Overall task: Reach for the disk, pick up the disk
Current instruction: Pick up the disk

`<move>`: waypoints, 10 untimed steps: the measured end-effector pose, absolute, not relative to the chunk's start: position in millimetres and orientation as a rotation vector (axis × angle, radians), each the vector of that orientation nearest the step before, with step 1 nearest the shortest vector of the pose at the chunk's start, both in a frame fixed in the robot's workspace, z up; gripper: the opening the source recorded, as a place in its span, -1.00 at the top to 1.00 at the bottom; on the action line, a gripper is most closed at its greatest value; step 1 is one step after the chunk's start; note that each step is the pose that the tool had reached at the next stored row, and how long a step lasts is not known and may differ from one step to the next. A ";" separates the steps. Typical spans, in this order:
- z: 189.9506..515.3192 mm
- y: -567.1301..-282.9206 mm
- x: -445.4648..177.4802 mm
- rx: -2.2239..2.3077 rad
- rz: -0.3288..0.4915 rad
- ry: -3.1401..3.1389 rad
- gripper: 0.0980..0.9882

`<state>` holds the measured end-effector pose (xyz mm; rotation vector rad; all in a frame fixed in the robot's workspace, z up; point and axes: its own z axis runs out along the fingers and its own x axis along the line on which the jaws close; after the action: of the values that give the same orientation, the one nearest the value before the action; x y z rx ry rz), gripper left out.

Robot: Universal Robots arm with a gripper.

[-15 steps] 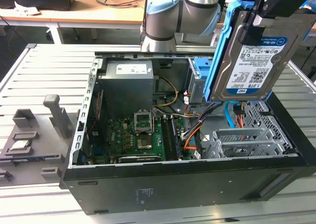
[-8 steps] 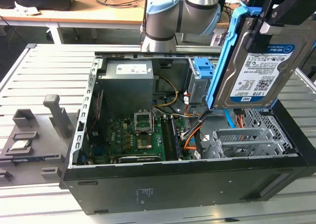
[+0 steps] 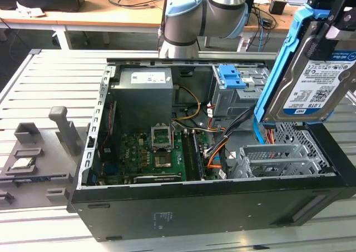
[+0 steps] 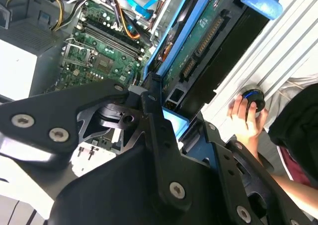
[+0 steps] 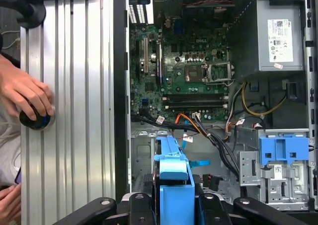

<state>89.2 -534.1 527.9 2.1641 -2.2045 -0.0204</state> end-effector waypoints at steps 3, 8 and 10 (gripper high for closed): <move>526.9 -534.1 97.8 2.164 -0.021 -2.204 0.39; 525.1 -534.1 102.1 2.164 -0.021 -2.204 0.39; 524.6 -534.1 102.8 2.164 -0.021 -2.204 0.39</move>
<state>102.8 -534.1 524.6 2.1637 -2.2042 -0.0213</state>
